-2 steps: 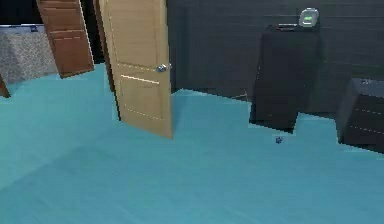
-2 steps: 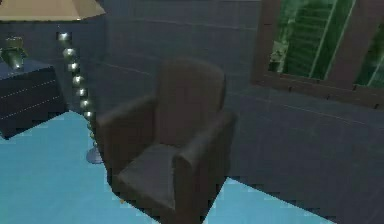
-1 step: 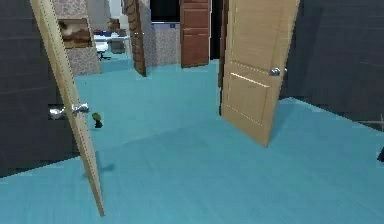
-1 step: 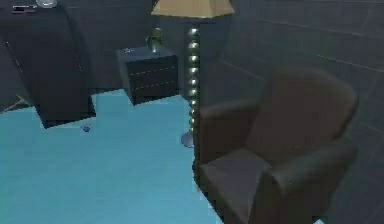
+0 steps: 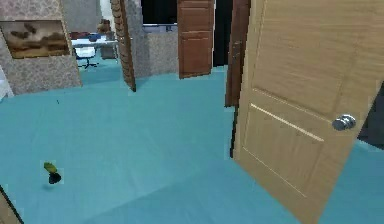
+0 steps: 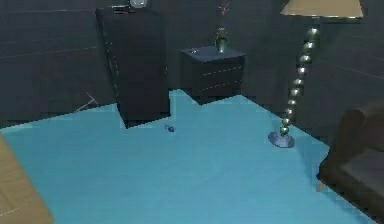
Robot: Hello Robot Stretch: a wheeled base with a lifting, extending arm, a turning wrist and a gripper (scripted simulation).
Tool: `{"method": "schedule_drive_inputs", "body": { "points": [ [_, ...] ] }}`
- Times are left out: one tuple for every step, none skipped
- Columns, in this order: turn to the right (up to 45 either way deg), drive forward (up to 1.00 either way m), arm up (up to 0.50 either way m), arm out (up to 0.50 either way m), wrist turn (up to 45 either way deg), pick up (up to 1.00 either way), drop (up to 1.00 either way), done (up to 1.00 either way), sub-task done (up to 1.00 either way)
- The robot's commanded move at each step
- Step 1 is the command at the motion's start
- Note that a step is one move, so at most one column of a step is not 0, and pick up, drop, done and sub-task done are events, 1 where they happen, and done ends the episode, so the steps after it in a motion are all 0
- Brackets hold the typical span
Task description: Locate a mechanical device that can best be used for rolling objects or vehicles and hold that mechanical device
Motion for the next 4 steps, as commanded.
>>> {"method": "schedule_drive_inputs", "body": {
  "points": [
    [0.0, 1.00, 0.00, 0.00, 0.0, 0.00, 0.00, 0.00, 0.00],
    [-3.0, 0.00, 0.00, 0.00, 0.0, 0.00, 0.00, 0.00, 0.00],
    [0.0, 0.75, 0.00, 0.00, 0.0, 0.00, 0.00, 0.00, 0.00],
    [-24.0, 0.00, 0.00, 0.00, 0.0, 0.00, 0.00, 0.00, 0.00]
  ]
}}
